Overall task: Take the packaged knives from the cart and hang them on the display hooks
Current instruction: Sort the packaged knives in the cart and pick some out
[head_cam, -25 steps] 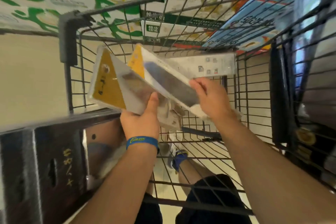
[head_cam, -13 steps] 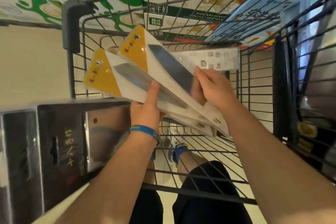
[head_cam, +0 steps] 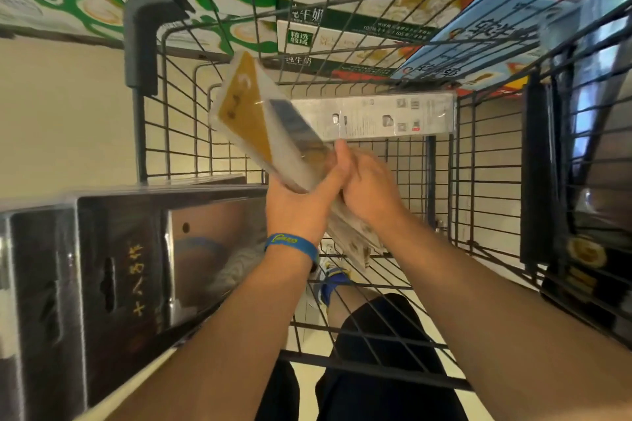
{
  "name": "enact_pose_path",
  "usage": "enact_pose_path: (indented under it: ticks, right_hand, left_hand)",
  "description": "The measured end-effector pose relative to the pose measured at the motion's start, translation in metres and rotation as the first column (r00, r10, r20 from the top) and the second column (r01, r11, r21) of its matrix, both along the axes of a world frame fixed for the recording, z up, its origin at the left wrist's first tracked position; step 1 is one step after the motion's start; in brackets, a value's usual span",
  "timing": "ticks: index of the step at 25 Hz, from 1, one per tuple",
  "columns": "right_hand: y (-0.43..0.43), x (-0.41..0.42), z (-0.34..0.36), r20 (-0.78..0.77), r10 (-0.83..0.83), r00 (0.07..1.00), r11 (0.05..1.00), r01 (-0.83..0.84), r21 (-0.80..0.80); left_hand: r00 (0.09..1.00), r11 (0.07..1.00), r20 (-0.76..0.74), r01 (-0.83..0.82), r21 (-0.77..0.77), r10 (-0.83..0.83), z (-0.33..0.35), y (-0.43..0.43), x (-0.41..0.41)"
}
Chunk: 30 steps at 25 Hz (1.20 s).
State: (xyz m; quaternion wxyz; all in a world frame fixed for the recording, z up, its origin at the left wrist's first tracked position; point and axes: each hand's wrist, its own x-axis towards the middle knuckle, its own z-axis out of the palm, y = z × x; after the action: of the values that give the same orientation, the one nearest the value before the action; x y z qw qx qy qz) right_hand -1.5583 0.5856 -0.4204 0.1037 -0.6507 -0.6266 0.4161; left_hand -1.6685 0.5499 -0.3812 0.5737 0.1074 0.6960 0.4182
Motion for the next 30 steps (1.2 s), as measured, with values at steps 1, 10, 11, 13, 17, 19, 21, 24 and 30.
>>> enact_pose_path:
  ticks: [1, 10, 11, 13, 17, 19, 21, 24, 30]
  right_hand:
    - [-0.002, -0.007, -0.001, -0.019, 0.048, 0.999, 0.998, -0.047, 0.047]
    - [0.072, 0.022, -0.078, 0.679, 0.319, 0.662, 0.947, -0.246, -0.205]
    - [0.079, 0.020, -0.087, 0.713, 0.351, 0.607, 0.931, -0.311, -0.194]
    - [0.087, 0.011, -0.102, 0.774, 0.333, 0.538, 0.919, -0.367, -0.140]
    - [0.083, 0.014, -0.096, 0.764, 0.355, 0.539, 0.919, -0.353, -0.177]
    - [0.077, 0.024, -0.079, 0.684, 0.337, 0.647, 0.937, -0.301, -0.177]
    - [0.073, 0.032, -0.062, 0.562, 0.167, 0.810, 0.985, -0.119, -0.121]
    - [0.064, 0.035, -0.042, 0.289, -0.147, 0.946, 0.968, 0.197, -0.155]
    - [0.073, 0.010, -0.056, 0.182, -0.218, 0.959, 0.913, 0.266, -0.309]
  left_hand:
    - [0.999, 0.999, -0.018, -0.040, -0.032, 0.039, -0.003, 0.002, -0.002]
    - [0.992, 0.988, -0.066, -0.111, -0.106, 0.105, -0.021, -0.004, -0.010]
    - [0.990, 0.986, -0.066, -0.131, -0.108, 0.124, -0.023, -0.004, -0.009]
    - [0.981, 0.975, -0.078, -0.184, -0.123, 0.175, -0.027, -0.005, -0.007]
    - [0.958, 0.947, -0.040, -0.287, -0.141, 0.284, -0.035, -0.006, -0.005]
    - [0.960, 0.948, -0.029, -0.280, -0.149, 0.279, -0.034, -0.008, -0.007]
    - [0.967, 0.950, -0.035, -0.254, -0.179, 0.252, -0.033, -0.009, -0.009]
    - [0.966, 0.931, -0.046, -0.257, -0.259, 0.254, -0.032, -0.009, -0.010]
    - [0.982, 0.953, -0.052, -0.190, -0.234, 0.183, -0.033, -0.012, -0.009]
